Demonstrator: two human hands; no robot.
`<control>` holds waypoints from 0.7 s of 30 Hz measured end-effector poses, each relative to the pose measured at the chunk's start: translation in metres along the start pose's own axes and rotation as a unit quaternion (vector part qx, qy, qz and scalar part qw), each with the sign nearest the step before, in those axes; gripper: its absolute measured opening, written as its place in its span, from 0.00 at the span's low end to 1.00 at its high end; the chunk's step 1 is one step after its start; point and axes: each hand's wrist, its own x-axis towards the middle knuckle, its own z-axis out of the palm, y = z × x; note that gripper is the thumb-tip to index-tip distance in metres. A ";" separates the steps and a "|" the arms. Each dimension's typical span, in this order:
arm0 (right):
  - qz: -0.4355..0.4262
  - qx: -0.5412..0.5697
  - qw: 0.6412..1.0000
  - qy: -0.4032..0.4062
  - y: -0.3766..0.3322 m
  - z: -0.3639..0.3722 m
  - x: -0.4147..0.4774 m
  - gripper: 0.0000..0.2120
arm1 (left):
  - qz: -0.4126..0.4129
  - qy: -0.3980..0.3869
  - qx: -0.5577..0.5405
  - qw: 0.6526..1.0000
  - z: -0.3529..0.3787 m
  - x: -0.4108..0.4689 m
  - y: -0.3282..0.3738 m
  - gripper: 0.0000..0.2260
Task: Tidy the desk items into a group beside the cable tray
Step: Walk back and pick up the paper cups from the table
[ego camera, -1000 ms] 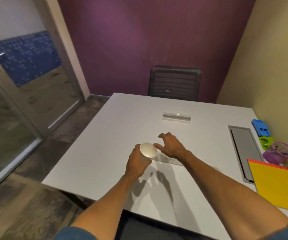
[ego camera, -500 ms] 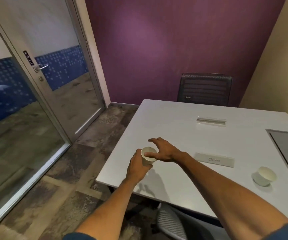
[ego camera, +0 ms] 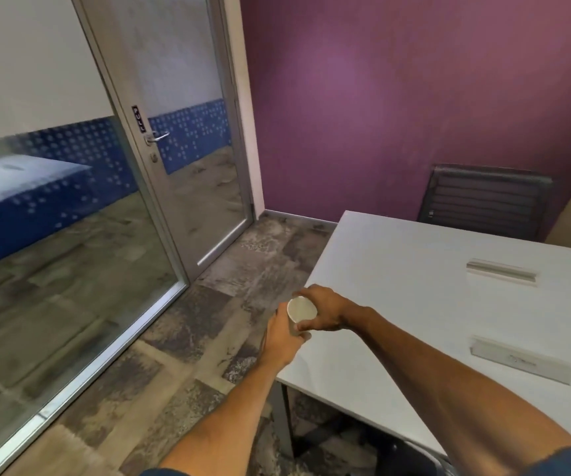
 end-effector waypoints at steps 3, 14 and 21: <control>-0.015 -0.011 1.000 -0.012 -0.013 0.002 0.042 0.35 | -0.016 0.004 -0.012 1.000 -0.019 0.025 -0.017 0.31; -0.003 -0.029 1.000 0.005 -0.034 0.006 0.208 0.35 | -0.050 -0.020 0.087 0.995 -0.091 0.152 -0.075 0.26; 0.066 -0.023 0.997 0.016 -0.029 0.007 0.280 0.35 | -0.030 -0.099 0.204 0.973 -0.119 0.236 -0.105 0.32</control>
